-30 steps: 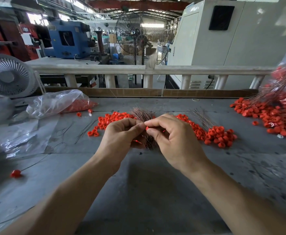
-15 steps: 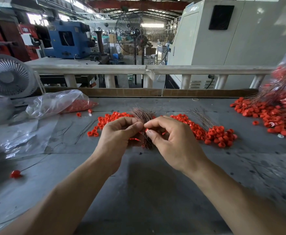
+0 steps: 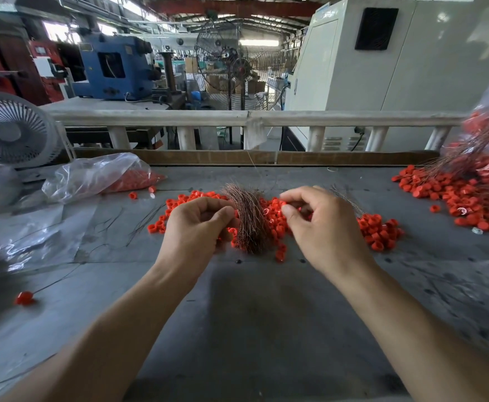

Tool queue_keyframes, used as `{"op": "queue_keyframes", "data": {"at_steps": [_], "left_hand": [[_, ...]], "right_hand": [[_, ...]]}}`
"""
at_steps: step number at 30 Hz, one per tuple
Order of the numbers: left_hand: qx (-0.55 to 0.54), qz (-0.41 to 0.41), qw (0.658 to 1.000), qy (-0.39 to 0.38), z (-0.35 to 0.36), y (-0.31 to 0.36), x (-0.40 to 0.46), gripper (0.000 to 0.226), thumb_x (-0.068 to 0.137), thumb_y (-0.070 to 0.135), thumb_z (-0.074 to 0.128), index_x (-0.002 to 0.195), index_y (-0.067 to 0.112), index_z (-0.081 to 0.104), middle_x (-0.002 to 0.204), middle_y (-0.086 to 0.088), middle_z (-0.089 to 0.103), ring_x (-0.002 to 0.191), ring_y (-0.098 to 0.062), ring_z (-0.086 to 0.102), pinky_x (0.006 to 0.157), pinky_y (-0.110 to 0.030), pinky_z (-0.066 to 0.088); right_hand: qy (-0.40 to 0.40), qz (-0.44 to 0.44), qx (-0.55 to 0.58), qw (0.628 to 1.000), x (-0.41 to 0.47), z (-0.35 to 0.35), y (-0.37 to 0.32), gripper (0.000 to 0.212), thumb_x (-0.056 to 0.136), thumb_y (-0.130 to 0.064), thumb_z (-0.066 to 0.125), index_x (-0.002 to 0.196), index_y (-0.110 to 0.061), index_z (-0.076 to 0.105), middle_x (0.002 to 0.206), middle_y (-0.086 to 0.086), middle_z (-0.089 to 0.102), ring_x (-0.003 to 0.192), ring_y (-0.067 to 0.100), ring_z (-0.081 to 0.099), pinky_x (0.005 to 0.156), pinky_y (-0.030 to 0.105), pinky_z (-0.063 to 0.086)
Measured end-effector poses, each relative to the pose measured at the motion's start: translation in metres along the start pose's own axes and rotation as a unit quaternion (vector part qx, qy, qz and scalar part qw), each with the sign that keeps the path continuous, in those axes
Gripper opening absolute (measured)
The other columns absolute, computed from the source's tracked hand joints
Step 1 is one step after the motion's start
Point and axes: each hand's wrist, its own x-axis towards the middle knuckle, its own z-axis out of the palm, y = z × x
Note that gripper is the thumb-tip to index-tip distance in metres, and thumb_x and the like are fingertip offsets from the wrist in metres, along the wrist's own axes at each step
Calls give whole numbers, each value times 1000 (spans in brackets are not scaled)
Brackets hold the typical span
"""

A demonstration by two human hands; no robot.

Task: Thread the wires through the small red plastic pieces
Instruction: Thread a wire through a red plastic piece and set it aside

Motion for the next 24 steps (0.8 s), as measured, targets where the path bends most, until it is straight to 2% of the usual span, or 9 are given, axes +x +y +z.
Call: {"op": "queue_keyframes", "data": {"at_steps": [4,8,14,18,21,24], "left_hand": [[15,7,1000,12,-4,0,2,15,98,5,64,93,12,75,72,-3,75,53,-8,62,47,-21,50],[25,10,1000,12,-4,-1,2,16,97,3,64,91,12,75,70,-1,74,52,-6,61,46,-18,48],[62,15,998,23,-5,-3,4,20,96,5,65,86,18,75,71,0,75,52,-6,62,46,-20,49],[90,14,995,35,-8,-4,6,21,95,7,65,84,20,76,72,-1,75,52,-6,61,46,-20,47],[114,13,992,46,-10,-4,7,19,94,9,66,84,21,76,73,0,75,52,-7,60,47,-22,47],[151,14,987,53,-12,-4,8,19,92,10,68,81,23,75,74,1,75,56,-10,60,56,-30,53]], "right_hand": [[46,84,-102,990,13,-19,26,14,92,-19,68,103,-23,76,100,-1,73,89,20,68,81,29,53],[53,190,-175,965,21,-39,48,16,92,-24,65,104,-23,76,105,2,76,96,32,71,85,39,56],[4,268,-236,934,23,-57,66,20,86,-21,61,98,-26,76,89,7,76,88,34,71,87,40,56],[-9,290,-264,920,25,-62,69,17,82,-19,67,94,-28,76,93,7,76,99,34,68,91,40,53],[-29,304,-279,910,26,-63,71,17,78,-18,66,90,-26,75,86,6,75,97,32,68,94,41,52],[-9,239,-300,923,25,-61,70,17,82,-20,67,97,-23,76,100,9,74,99,35,67,94,42,52]]}}
